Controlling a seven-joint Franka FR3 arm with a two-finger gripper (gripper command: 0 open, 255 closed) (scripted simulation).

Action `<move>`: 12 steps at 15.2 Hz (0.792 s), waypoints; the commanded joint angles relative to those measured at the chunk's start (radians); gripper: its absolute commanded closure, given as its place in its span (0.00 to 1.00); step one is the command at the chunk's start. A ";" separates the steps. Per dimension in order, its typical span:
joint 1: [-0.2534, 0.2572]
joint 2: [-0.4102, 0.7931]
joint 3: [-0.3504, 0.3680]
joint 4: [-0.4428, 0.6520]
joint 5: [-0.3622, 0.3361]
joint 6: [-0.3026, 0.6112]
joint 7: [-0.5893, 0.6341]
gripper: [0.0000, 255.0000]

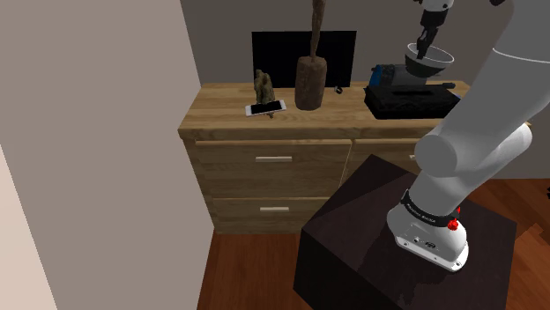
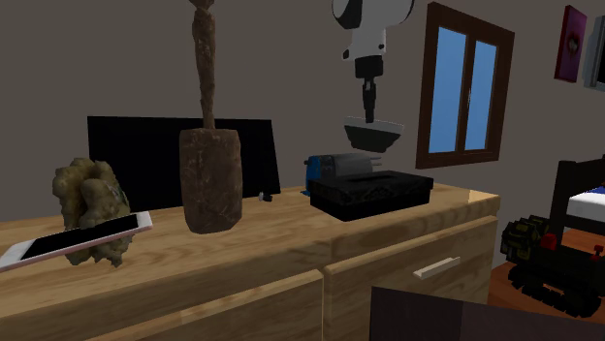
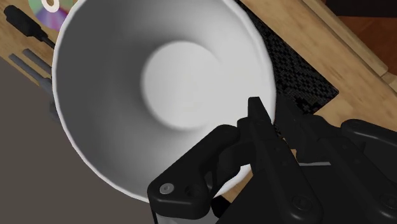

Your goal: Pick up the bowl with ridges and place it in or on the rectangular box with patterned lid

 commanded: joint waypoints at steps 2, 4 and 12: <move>0.000 0.004 0.000 -0.036 0.001 0.041 0.004 1.00; -0.001 0.010 0.000 -0.057 0.003 0.067 0.005 1.00; -0.006 0.043 -0.001 -0.132 0.019 0.171 0.003 1.00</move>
